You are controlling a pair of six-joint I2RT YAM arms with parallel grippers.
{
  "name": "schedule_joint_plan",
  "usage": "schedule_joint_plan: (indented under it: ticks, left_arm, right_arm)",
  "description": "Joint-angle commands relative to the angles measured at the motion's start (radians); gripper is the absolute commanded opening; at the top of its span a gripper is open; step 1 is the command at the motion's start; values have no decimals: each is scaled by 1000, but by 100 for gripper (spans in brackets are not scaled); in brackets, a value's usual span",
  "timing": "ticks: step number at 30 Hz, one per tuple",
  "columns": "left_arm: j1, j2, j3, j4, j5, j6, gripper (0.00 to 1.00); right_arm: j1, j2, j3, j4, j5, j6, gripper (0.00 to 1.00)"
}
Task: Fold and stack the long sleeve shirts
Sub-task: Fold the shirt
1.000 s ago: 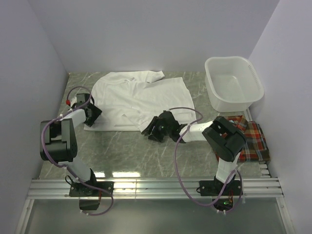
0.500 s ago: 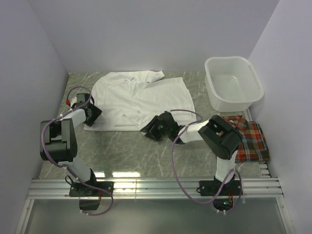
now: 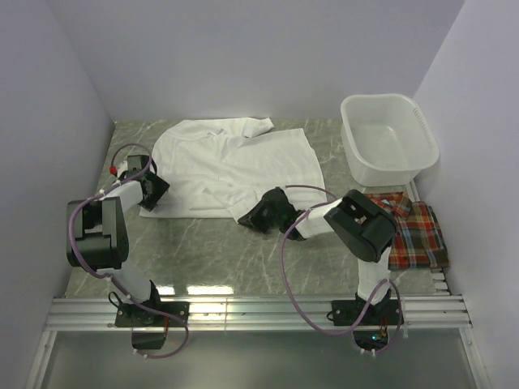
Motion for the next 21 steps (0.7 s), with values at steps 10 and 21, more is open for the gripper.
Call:
schedule_joint_plan:
  ticks: [10,21]
  left_arm:
    - [2,-1,28,-19,-2,1,64]
    - [2,3,31,-19,-1,1,64]
  right_arm:
    - [8,-22,-12,-41,80,-74,0]
    - [5,-112,41,-136,118,-228,0]
